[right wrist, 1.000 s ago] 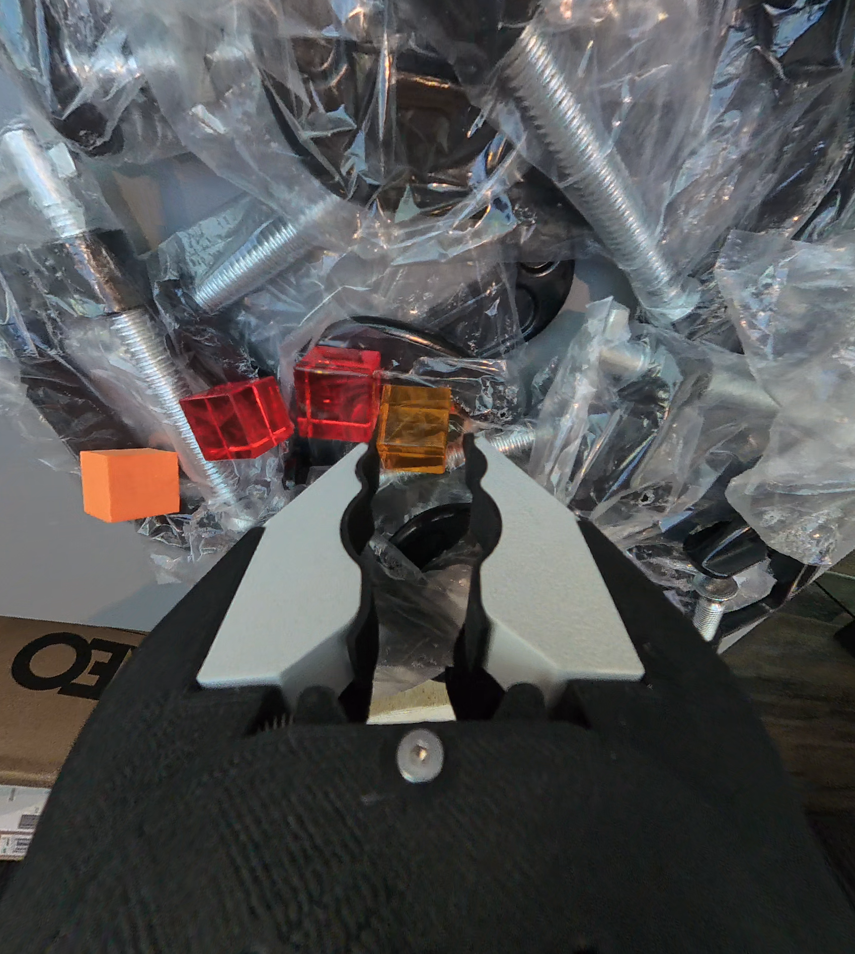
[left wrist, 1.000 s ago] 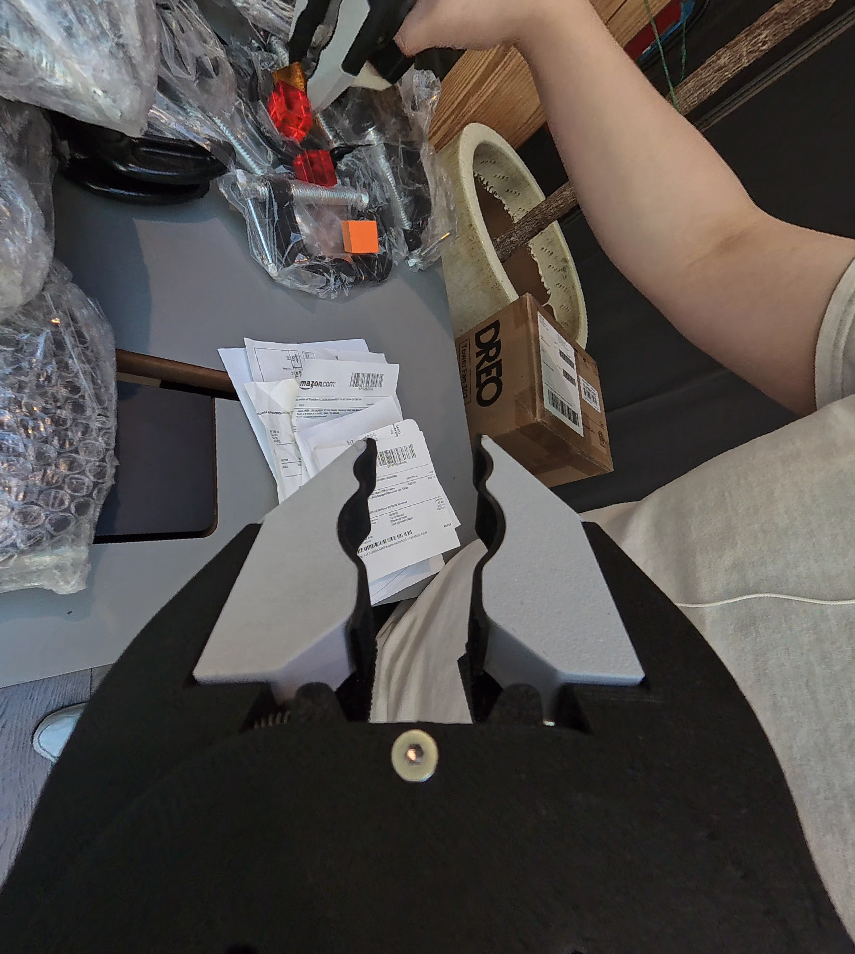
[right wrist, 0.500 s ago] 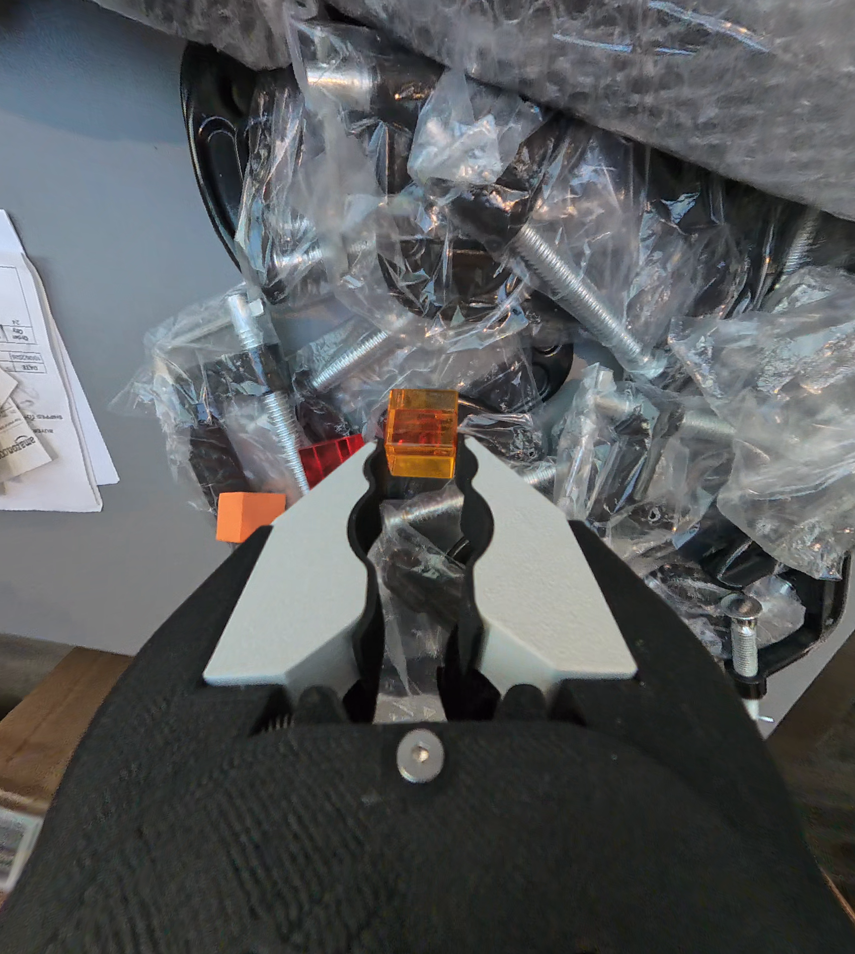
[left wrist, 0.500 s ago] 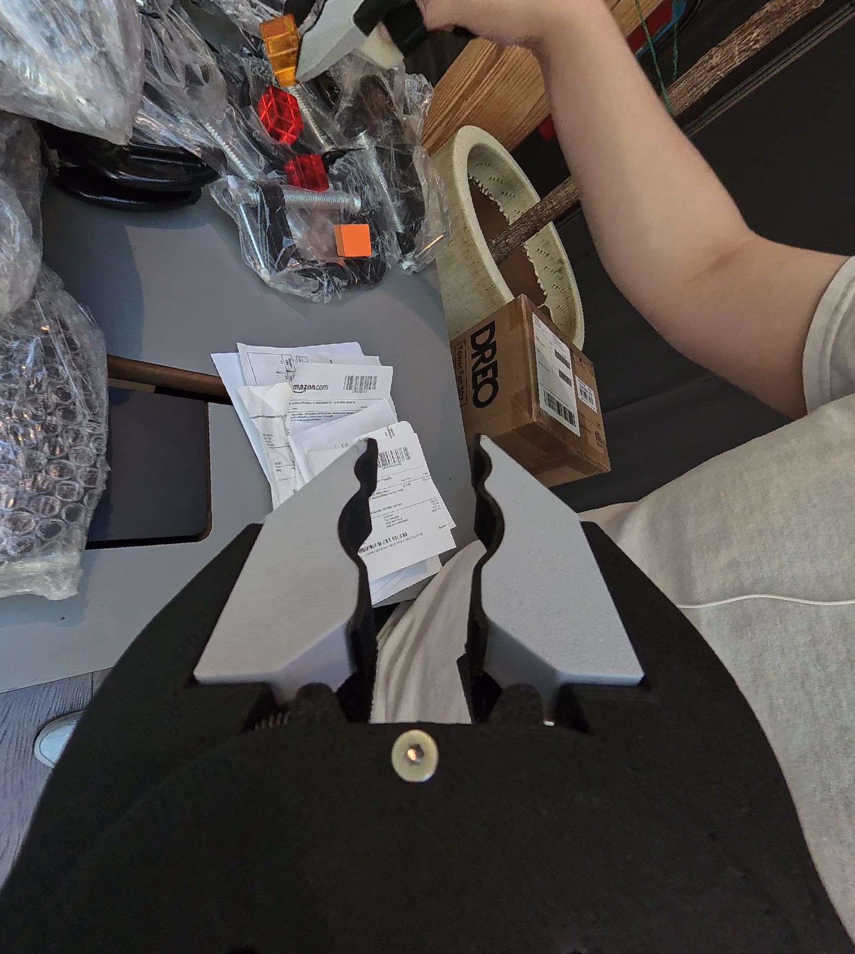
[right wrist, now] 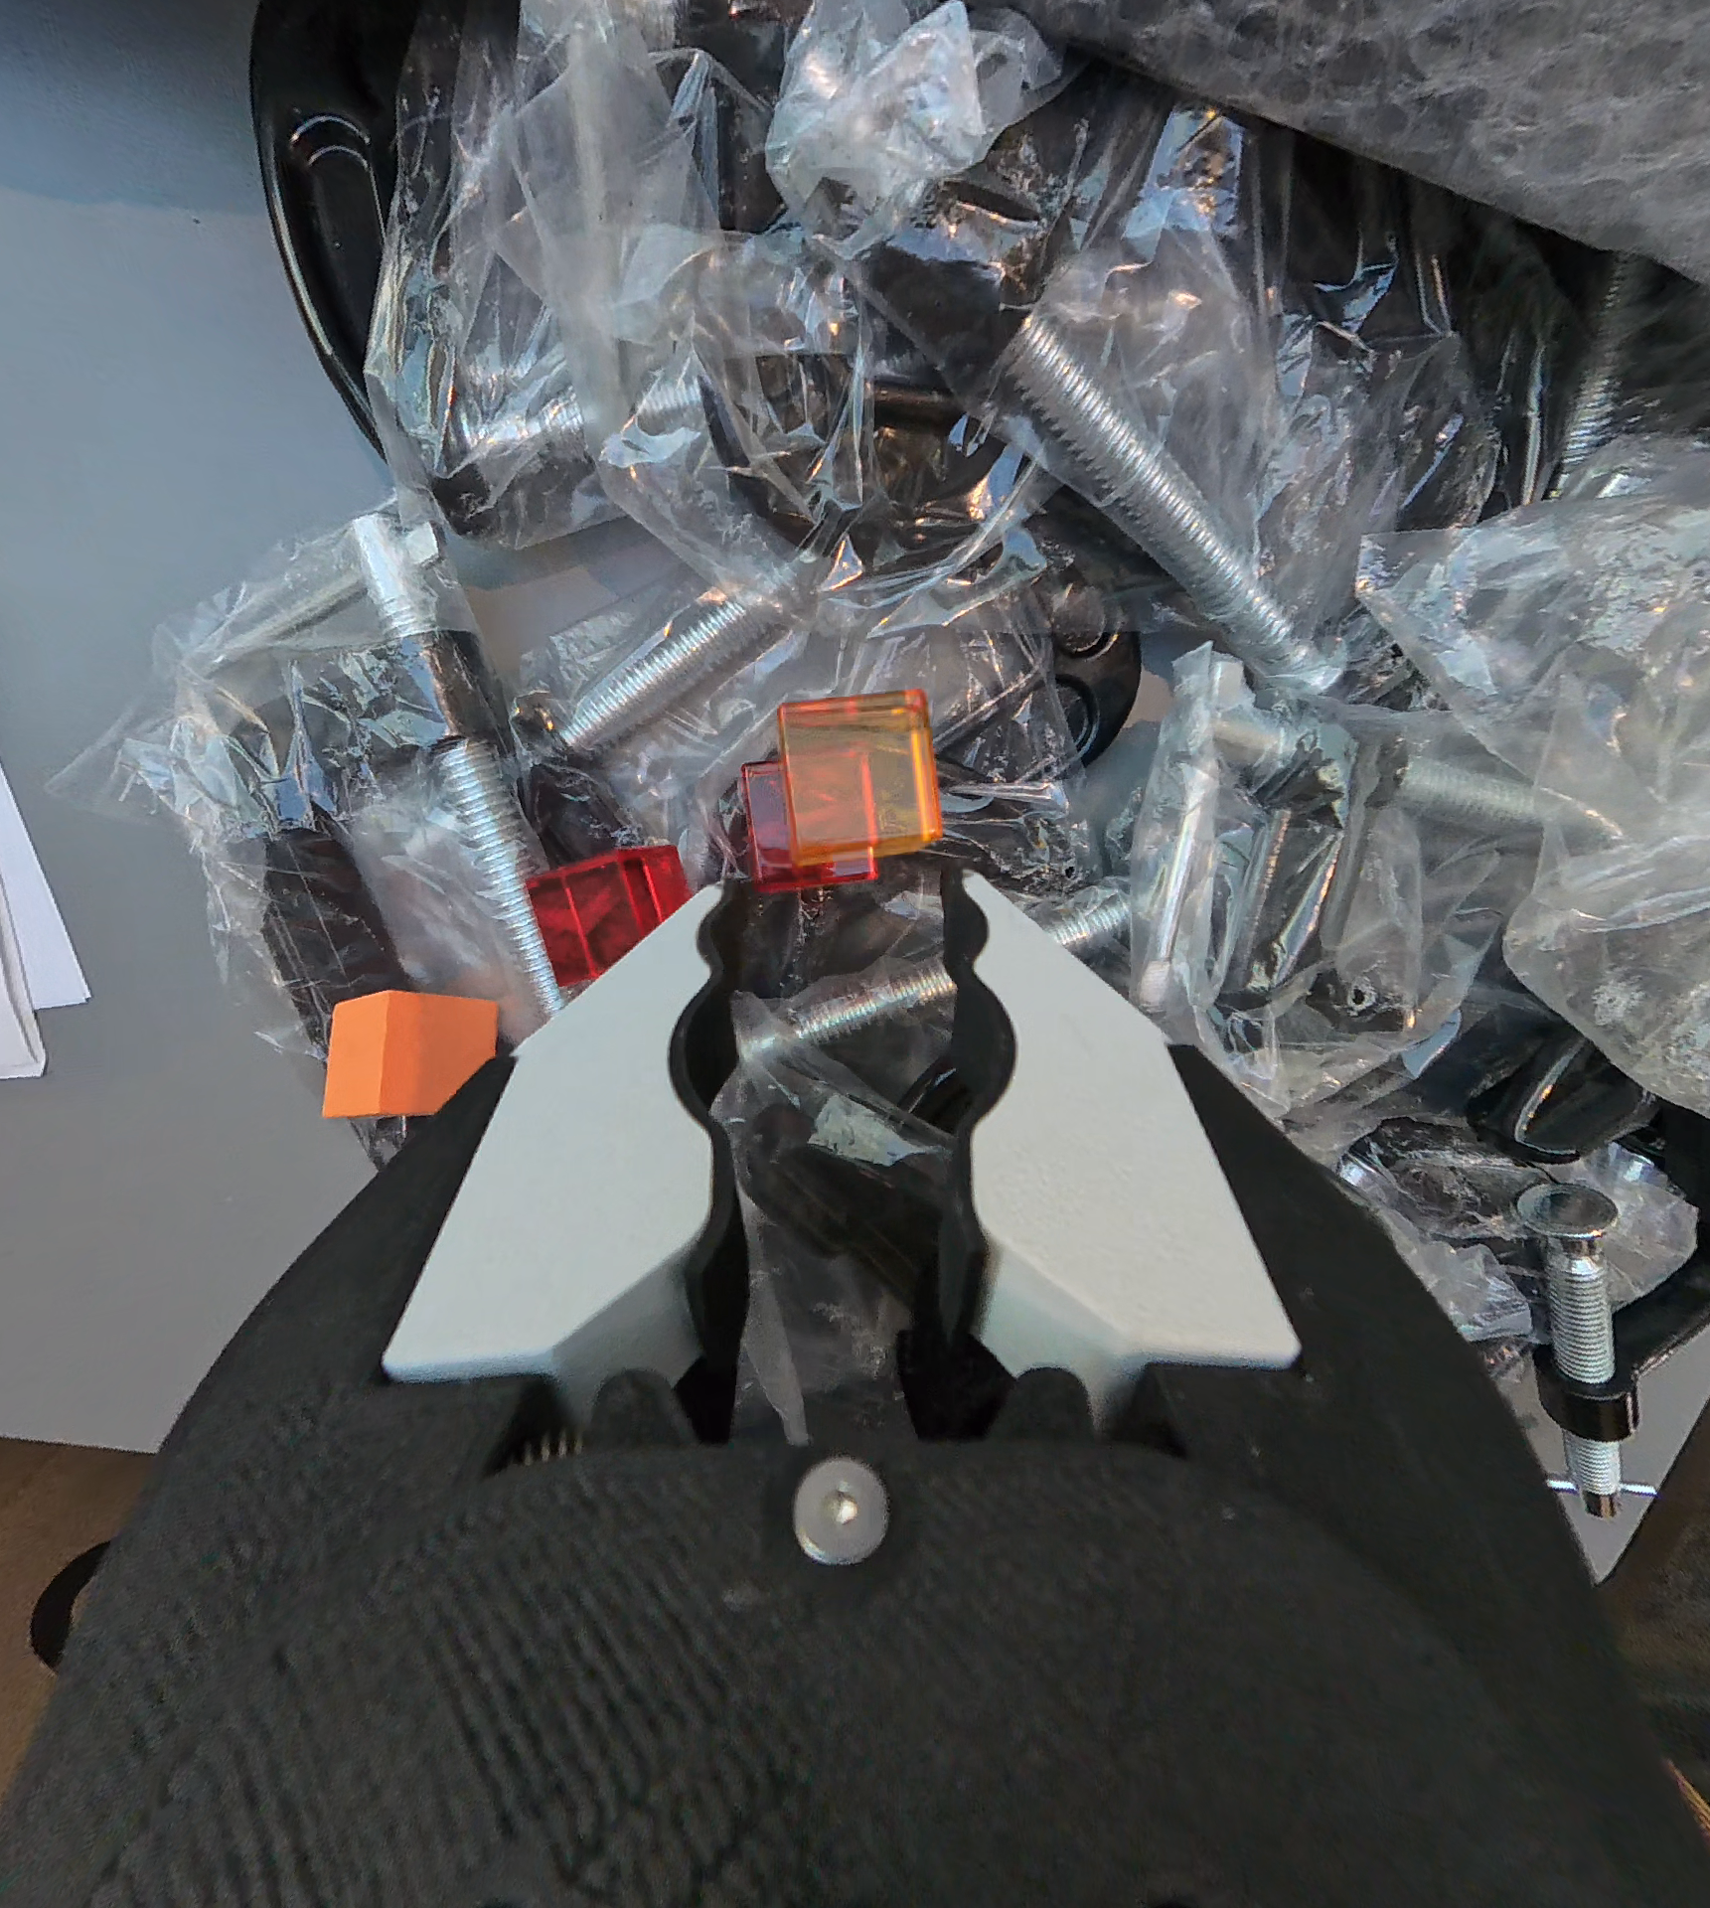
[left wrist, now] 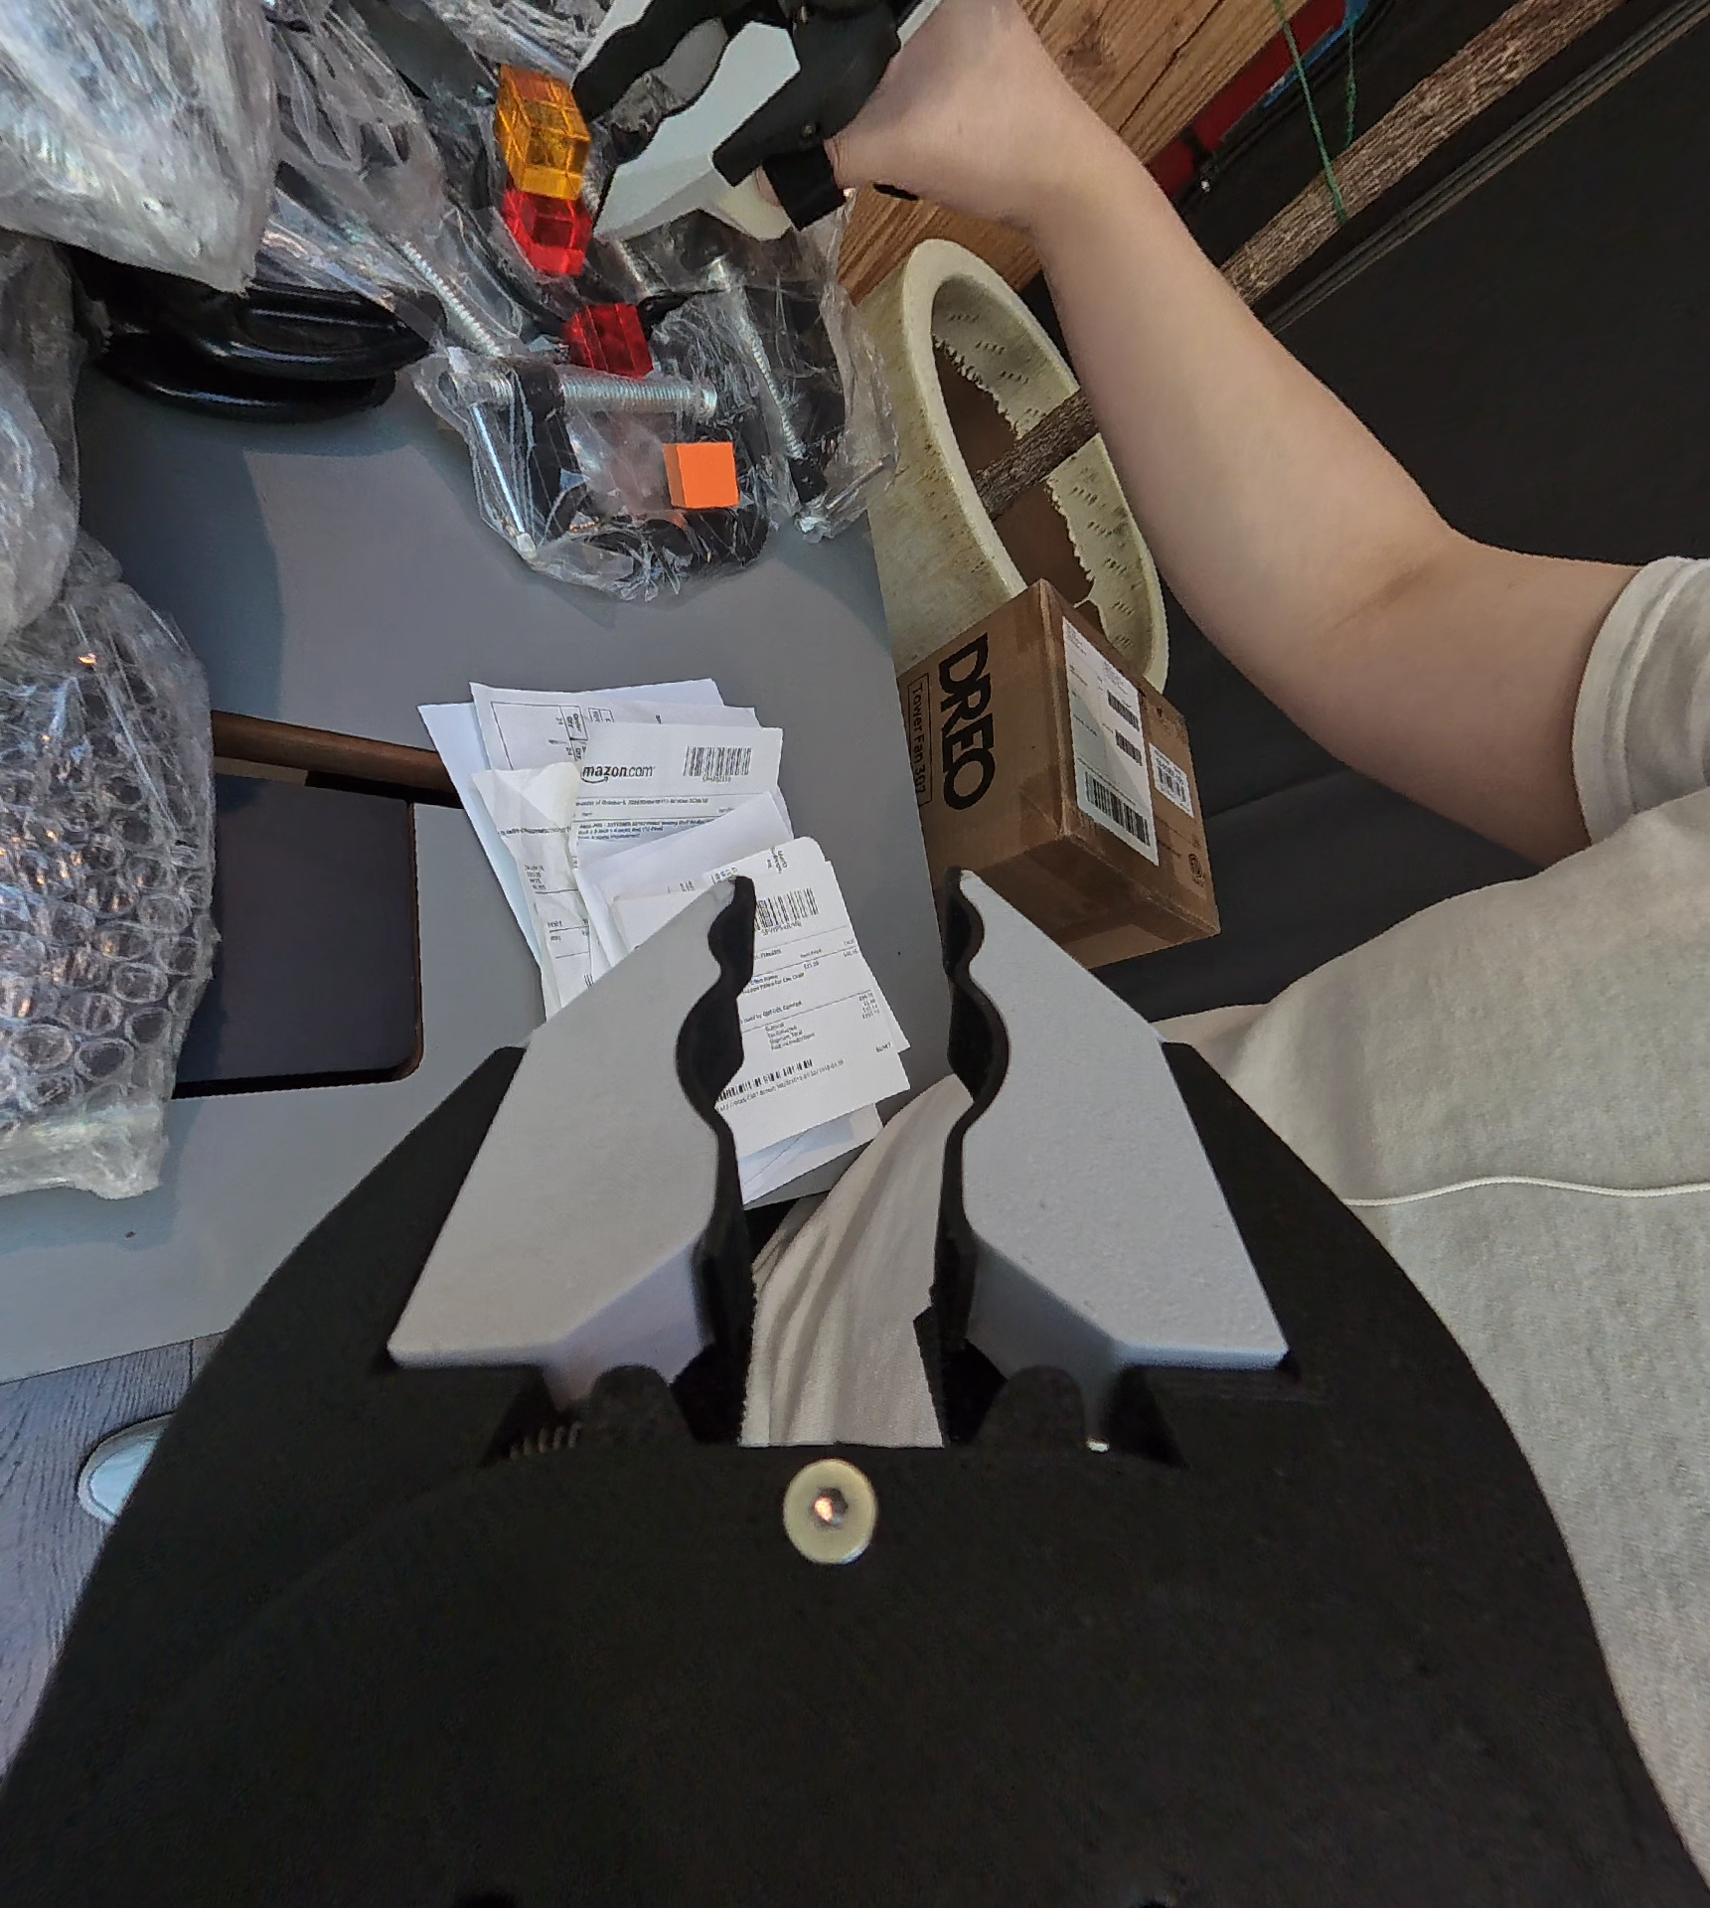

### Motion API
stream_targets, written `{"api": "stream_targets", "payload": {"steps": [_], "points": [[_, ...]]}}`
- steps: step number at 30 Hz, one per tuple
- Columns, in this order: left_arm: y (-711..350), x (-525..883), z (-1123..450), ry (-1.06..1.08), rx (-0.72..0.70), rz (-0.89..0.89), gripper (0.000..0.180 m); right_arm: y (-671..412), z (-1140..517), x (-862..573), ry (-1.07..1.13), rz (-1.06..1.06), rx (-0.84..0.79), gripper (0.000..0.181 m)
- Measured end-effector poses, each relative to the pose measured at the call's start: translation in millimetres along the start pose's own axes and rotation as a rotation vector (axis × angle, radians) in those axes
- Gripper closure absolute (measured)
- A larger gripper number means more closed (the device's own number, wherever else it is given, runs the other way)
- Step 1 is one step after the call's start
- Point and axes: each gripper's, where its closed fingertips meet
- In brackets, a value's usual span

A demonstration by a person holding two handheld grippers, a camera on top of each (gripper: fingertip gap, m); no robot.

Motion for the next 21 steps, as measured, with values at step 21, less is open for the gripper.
{"api": "stream_targets", "payload": {"steps": [21], "points": [[1.3,2.6,-3.1,0.013,0.015,0.015,0.145,-26.9,-38.4,2.5,0.006,0.037,0.167,0.149]]}}
Point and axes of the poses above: each gripper's, where its closed fingertips meet, z back along the fingers, y out of its underside, x = y × z across the jaws, and after that the axes turned 2 degrees about -y, right-handed
